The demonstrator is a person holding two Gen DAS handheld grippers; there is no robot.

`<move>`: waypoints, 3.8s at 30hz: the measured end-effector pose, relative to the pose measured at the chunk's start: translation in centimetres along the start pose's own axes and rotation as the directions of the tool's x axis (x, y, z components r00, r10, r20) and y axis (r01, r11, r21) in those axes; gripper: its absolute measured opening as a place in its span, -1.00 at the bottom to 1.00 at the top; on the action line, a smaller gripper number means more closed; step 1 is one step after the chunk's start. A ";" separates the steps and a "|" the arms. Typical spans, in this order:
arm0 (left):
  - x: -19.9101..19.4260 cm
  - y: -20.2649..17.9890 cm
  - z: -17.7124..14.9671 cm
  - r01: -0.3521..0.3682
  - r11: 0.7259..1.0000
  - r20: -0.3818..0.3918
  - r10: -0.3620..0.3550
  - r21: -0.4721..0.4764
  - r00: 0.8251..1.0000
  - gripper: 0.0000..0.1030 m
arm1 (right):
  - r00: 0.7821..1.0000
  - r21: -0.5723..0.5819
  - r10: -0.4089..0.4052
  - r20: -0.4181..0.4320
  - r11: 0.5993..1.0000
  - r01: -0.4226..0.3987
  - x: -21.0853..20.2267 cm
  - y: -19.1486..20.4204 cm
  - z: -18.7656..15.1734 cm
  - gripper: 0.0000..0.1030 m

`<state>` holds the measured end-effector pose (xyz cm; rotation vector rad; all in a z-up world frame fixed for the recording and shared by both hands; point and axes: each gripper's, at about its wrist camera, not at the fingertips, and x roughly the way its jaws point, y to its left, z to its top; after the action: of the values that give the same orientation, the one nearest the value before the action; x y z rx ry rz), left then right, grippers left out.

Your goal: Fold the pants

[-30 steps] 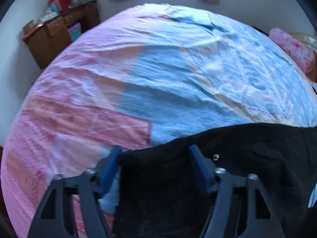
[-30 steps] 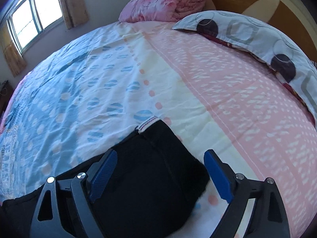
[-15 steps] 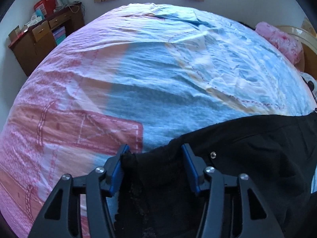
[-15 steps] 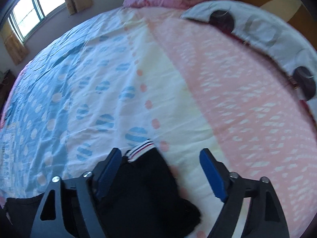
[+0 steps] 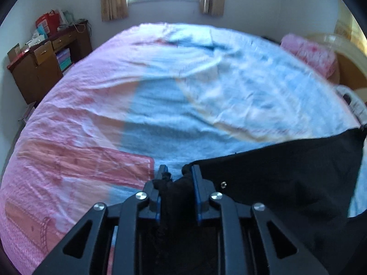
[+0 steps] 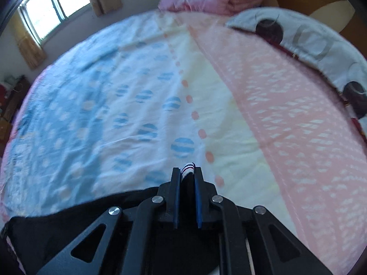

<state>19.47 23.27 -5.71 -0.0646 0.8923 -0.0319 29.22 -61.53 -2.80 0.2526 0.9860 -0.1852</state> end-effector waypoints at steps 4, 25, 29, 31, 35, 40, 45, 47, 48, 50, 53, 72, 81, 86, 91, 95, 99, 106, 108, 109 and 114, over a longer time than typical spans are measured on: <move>-4.0 0.3 -0.6 0.036 0.999 0.072 -0.035 -0.017 0.997 -0.59 | 0.994 -0.004 0.051 0.095 0.999 -0.051 -6.9 -1.0 -2.6 -0.79; -15.8 1.8 -17.2 0.255 0.965 0.268 -0.230 -0.063 0.936 -0.59 | 0.973 0.211 0.059 0.224 0.972 -0.107 -24.4 -14.2 -30.1 -0.79; -17.1 1.9 -18.8 0.256 0.966 0.288 -0.237 -0.031 0.928 -0.59 | 0.976 0.208 0.037 0.215 0.975 -0.083 -24.5 -14.4 -32.5 -0.79; -17.1 2.3 -19.9 0.259 0.966 0.290 -0.241 -0.026 0.926 -0.59 | 0.978 0.219 0.038 0.204 0.972 -0.083 -24.3 -14.7 -33.6 -0.79; -16.2 3.0 -22.2 0.273 0.962 0.270 -0.254 -0.032 0.929 -0.58 | 0.978 0.235 0.050 0.204 0.967 -0.098 -24.1 -15.1 -35.6 -0.79; -15.2 3.1 -24.0 0.262 0.965 0.254 -0.248 -0.022 0.935 -0.48 | 0.979 0.185 0.057 0.198 0.978 -0.094 -24.7 -14.7 -36.8 -0.79; -16.1 3.7 -24.7 0.189 0.982 0.263 -0.187 0.018 0.947 0.19 | 0.981 0.150 0.040 0.190 0.986 -0.069 -25.7 -14.5 -37.7 -0.69; -16.9 4.1 -25.0 0.138 0.989 0.268 -0.147 0.053 0.952 0.59 | 0.980 0.173 0.035 0.198 0.982 -0.070 -26.3 -15.1 -38.1 -0.32; -17.2 4.2 -25.2 0.122 0.990 0.266 -0.138 0.075 0.954 0.66 | 0.979 0.178 0.010 0.203 0.983 -0.047 -26.8 -15.3 -38.4 -0.18; -17.4 4.1 -25.6 0.081 0.990 0.252 -0.108 0.114 0.962 0.84 | 0.973 0.184 -0.033 0.230 0.983 -0.010 -27.9 -15.3 -39.0 0.01; -17.3 3.4 -26.3 -0.016 0.979 0.234 -0.032 0.203 0.972 0.90 | 0.956 0.178 -0.094 0.278 0.983 0.045 -29.4 -14.4 -39.4 0.01; -16.8 2.2 -27.6 0.230 0.970 0.159 -0.239 0.073 0.958 0.05 | 0.926 -0.641 0.372 -0.069 0.694 -0.327 -21.0 22.8 -43.3 0.01; -17.2 1.5 -26.2 0.190 0.969 0.193 -0.219 0.158 0.956 -0.25 | 0.935 -0.867 0.341 -0.095 0.433 -0.246 -17.8 33.8 -49.9 0.01; -17.5 1.5 -25.2 0.175 0.964 0.229 -0.220 0.202 0.948 -0.26 | 0.954 -0.909 0.278 -0.111 0.360 -0.210 -16.3 35.2 -51.7 -0.52; -17.9 1.6 -24.4 0.175 0.953 0.246 -0.237 0.248 0.940 -0.30 | 0.957 -0.893 0.267 -0.118 0.394 -0.220 -16.0 35.6 -50.5 -0.93; -19.5 2.0 -24.5 0.183 0.946 0.277 -0.257 0.266 0.926 -0.31 | 0.937 -0.864 0.315 -0.153 0.417 -0.281 -18.4 35.4 -49.3 -0.95; -18.9 2.9 -26.4 0.218 0.941 0.230 -0.280 0.259 0.932 -0.29 | 0.919 -0.869 0.344 -0.191 0.377 -0.321 -20.0 34.6 -50.2 -0.95; -16.6 3.3 -28.5 0.218 0.950 0.180 -0.260 0.222 0.949 -0.14 | 0.926 -0.873 0.269 -0.265 0.340 -0.349 -16.6 34.9 -53.1 -0.94; -16.3 3.4 -28.1 0.170 0.962 0.175 -0.209 0.214 0.962 0.25 | 0.917 -0.853 0.264 -0.298 0.359 -0.380 -16.0 34.9 -52.5 -0.93; -16.3 3.5 -28.1 0.158 0.964 0.177 -0.197 0.214 0.964 0.42 | 0.909 -0.839 0.262 -0.323 0.366 -0.403 -15.8 34.8 -52.1 -0.92; -17.7 4.1 -28.6 0.122 0.954 0.158 -0.170 0.273 0.973 0.60 | 0.868 -0.781 0.294 -0.399 0.387 -0.490 -16.6 34.1 -50.1 -0.63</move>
<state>-13.85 27.08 -10.14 0.1124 0.6941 -0.2786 -10.53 -13.57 -10.92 -0.4681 1.0703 0.8307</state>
